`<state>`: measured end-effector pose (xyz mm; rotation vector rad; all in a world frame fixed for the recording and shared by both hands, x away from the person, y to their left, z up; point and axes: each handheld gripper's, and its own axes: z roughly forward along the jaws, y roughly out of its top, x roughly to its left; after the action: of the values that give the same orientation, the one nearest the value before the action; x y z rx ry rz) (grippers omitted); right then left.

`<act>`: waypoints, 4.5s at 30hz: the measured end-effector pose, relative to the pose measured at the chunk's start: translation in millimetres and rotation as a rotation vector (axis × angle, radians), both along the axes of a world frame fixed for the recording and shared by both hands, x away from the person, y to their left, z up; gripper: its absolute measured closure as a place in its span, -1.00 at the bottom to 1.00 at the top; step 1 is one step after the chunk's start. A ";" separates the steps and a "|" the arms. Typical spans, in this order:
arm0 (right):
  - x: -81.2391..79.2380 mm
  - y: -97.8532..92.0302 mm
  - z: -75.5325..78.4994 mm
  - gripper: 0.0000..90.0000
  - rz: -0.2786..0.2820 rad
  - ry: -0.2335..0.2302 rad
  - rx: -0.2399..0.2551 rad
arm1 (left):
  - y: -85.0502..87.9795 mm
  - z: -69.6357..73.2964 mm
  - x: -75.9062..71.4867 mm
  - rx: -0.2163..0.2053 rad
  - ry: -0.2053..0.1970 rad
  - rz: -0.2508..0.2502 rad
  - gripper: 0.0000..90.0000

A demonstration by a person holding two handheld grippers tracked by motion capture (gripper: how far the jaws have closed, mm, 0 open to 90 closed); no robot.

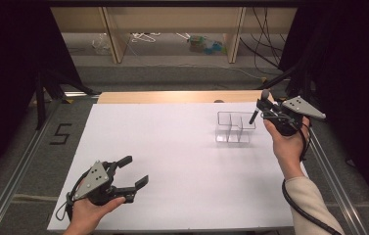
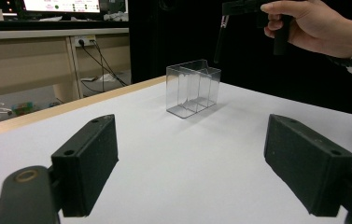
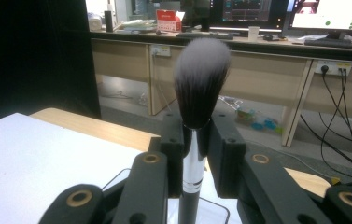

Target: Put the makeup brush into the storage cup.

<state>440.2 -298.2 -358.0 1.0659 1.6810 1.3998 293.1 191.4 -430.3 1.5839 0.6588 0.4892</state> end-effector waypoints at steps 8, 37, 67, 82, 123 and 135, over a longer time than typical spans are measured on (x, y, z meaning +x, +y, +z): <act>2.9 0.2 -0.8 0.73 -0.008 -0.006 -0.001 | 0.2 0.0 0.0 0.000 0.000 0.001 -0.62; 9.7 0.1 -2.7 0.73 -0.017 -0.002 -0.010 | 0.5 0.0 0.1 -0.001 0.004 0.003 -0.61; 15.9 1.7 -6.4 0.73 -0.021 -0.002 -0.012 | 0.4 -1.1 1.7 -0.014 -0.002 -0.004 -0.59; 19.8 2.5 -8.7 0.73 -0.025 0.005 -0.012 | 1.7 -0.2 1.3 -0.001 0.002 0.004 -0.59; 27.6 -2.3 -18.2 0.73 -0.041 0.034 -0.017 | 2.4 -0.2 1.4 0.004 0.001 0.003 -0.59; 28.5 -1.1 -21.8 0.73 -0.039 0.060 -0.036 | 2.3 -0.2 1.3 0.004 0.001 0.003 -0.59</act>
<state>468.7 -299.3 -379.8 1.1245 1.7124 1.3193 294.5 193.8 -430.5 1.5873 0.6616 0.4920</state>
